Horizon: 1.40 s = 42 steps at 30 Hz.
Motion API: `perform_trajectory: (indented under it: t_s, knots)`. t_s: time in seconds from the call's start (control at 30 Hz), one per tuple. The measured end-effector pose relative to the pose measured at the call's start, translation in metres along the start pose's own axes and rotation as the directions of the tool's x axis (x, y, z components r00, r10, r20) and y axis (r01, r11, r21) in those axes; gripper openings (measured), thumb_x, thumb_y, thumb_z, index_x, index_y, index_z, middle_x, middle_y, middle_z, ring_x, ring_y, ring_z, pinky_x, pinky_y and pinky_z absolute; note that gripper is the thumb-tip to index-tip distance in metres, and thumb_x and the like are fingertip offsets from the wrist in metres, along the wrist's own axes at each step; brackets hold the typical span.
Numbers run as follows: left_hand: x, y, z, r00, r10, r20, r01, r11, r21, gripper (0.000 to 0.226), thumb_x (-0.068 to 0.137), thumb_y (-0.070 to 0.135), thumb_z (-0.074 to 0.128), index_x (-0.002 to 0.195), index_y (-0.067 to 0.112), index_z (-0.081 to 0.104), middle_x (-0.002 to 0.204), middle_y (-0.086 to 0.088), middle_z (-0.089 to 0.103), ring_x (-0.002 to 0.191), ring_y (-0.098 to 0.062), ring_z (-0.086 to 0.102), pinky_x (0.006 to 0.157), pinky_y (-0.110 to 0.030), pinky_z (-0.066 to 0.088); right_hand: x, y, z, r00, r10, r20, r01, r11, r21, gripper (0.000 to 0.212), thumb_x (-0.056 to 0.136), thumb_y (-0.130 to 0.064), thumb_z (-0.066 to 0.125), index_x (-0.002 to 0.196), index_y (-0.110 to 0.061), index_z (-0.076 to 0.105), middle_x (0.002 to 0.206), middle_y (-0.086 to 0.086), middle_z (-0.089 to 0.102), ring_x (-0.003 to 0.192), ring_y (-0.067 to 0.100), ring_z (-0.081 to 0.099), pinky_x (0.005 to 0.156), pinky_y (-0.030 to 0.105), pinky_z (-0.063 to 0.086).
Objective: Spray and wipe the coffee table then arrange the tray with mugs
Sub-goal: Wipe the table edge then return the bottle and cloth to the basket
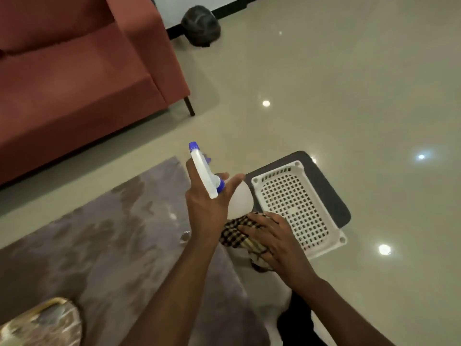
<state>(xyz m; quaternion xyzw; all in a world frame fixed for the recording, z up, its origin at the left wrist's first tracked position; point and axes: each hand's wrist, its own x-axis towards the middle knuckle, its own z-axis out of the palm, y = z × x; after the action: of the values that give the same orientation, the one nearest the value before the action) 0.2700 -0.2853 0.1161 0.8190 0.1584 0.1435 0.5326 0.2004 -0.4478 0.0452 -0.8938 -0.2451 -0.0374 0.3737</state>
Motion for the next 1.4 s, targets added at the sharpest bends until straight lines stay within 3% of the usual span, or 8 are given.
perform_trajectory:
  t_s: [0.27, 0.33, 0.4, 0.5, 0.73, 0.87, 1.0, 1.4]
  knots:
    - [0.005, -0.004, 0.178, 0.997, -0.030, 0.066, 0.025, 0.997, 0.078, 0.085, 0.064, 0.063, 0.078, 0.130, 0.030, 0.037, 0.081, 0.004, 0.071, 0.074, -0.017, 0.069, 0.077, -0.041, 0.059, -0.027, 0.180, -0.038, 0.954, 0.276, 0.119, -0.265, 0.959, -0.100, 0.051, 0.077, -0.032, 0.069, 0.124, -0.031, 0.051, 0.127, 0.001, 0.055, 0.118, 0.028, 0.049, 0.104, 0.031, 0.031]
    - [0.004, -0.010, 0.199, 0.997, 0.000, 0.073, -0.009, 0.993, 0.118, 0.085, 0.066, 0.056, 0.080, 0.133, 0.022, 0.039, 0.079, 0.003, 0.070, 0.070, -0.017, 0.067, 0.077, -0.032, 0.058, -0.029, 0.202, -0.032, 0.940, 0.285, 0.187, -0.264, 0.956, -0.127, 0.053, 0.074, -0.030, 0.072, 0.123, -0.031, 0.051, 0.128, 0.001, 0.053, 0.117, 0.029, 0.048, 0.100, 0.038, 0.040]
    - [0.003, -0.013, 0.215, 0.998, 0.046, 0.051, -0.055, 0.980, 0.189, 0.083, 0.068, 0.043, 0.084, 0.133, 0.007, 0.046, 0.074, -0.001, 0.068, 0.064, -0.016, 0.061, 0.072, -0.001, 0.043, -0.025, 0.217, -0.026, 0.932, 0.265, 0.248, -0.235, 0.961, -0.142, 0.050, 0.076, -0.029, 0.072, 0.122, -0.032, 0.051, 0.128, 0.000, 0.051, 0.117, 0.029, 0.047, 0.095, 0.040, 0.046]
    - [0.003, -0.018, 0.223, 0.996, 0.081, 0.038, -0.088, 0.959, 0.270, 0.083, 0.066, 0.038, 0.086, 0.128, -0.003, 0.051, 0.068, -0.008, 0.069, 0.057, -0.015, 0.057, 0.067, 0.007, 0.033, -0.020, 0.230, -0.015, 0.925, 0.222, 0.309, -0.180, 0.971, -0.158, 0.051, 0.075, -0.025, 0.075, 0.119, -0.032, 0.051, 0.127, 0.000, 0.046, 0.121, 0.028, 0.039, 0.094, 0.041, 0.047]
    - [-0.004, -0.047, 0.231, 0.998, -0.026, 0.054, 0.012, 0.970, 0.242, 0.089, 0.067, 0.044, 0.082, 0.135, 0.004, 0.041, 0.083, -0.012, 0.069, 0.074, -0.025, 0.067, 0.071, -0.044, 0.058, -0.026, 0.233, -0.004, 0.864, 0.242, 0.441, -0.162, 0.964, -0.212, 0.052, 0.078, -0.020, 0.070, 0.122, -0.032, 0.044, 0.136, 0.004, 0.042, 0.132, 0.032, 0.034, 0.093, 0.054, 0.048]
    - [-0.011, -0.056, 0.232, 0.998, -0.040, 0.050, 0.026, 0.968, 0.249, 0.089, 0.069, 0.038, 0.085, 0.137, 0.005, 0.040, 0.104, -0.010, 0.069, 0.090, -0.022, 0.067, 0.078, -0.032, 0.055, -0.026, 0.233, -0.002, 0.841, 0.259, 0.474, -0.146, 0.954, -0.262, 0.062, 0.074, -0.023, 0.076, 0.124, -0.032, 0.041, 0.140, 0.004, 0.044, 0.134, 0.036, 0.035, 0.095, 0.057, 0.046]
    - [-0.013, -0.059, 0.231, 0.998, -0.032, 0.050, 0.019, 0.969, 0.245, 0.093, 0.069, 0.041, 0.085, 0.141, 0.006, 0.037, 0.114, -0.011, 0.067, 0.098, -0.022, 0.066, 0.082, -0.040, 0.057, -0.023, 0.222, -0.002, 0.836, 0.243, 0.492, -0.109, 0.952, -0.286, 0.072, 0.059, -0.026, 0.085, 0.120, -0.030, 0.048, 0.131, 0.004, 0.056, 0.122, 0.039, 0.051, 0.082, 0.057, 0.053]
    - [-0.016, -0.051, 0.223, 0.991, 0.021, 0.130, -0.047, 0.978, 0.201, 0.103, 0.063, 0.025, 0.090, 0.145, 0.002, 0.032, 0.095, 0.003, 0.065, 0.078, 0.004, 0.053, 0.070, -0.003, 0.044, -0.030, 0.210, 0.000, 0.900, 0.180, 0.396, -0.030, 0.934, -0.355, 0.059, 0.069, -0.045, 0.073, 0.122, -0.028, 0.053, 0.133, 0.002, 0.057, 0.123, 0.032, 0.053, 0.096, 0.053, 0.047]
